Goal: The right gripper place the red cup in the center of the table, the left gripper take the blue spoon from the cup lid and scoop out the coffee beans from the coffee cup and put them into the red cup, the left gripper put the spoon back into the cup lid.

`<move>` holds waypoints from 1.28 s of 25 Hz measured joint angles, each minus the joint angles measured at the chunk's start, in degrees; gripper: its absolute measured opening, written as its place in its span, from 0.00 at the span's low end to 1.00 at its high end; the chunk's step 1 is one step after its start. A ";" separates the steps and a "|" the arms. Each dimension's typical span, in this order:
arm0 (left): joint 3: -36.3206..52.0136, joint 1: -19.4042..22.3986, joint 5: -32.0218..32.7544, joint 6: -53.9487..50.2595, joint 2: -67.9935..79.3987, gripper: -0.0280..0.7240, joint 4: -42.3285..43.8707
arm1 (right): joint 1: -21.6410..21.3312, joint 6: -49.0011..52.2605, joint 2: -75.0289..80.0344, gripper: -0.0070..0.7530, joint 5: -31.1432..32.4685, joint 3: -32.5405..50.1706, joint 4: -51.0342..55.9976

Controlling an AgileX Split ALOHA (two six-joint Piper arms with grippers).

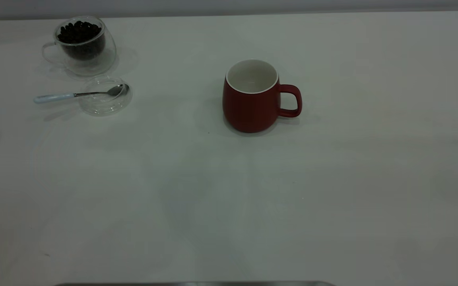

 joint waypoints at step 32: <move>46.26 -25.88 0.00 -10.62 -74.07 0.73 16.69 | 0.00 0.00 0.00 0.79 0.00 0.00 0.00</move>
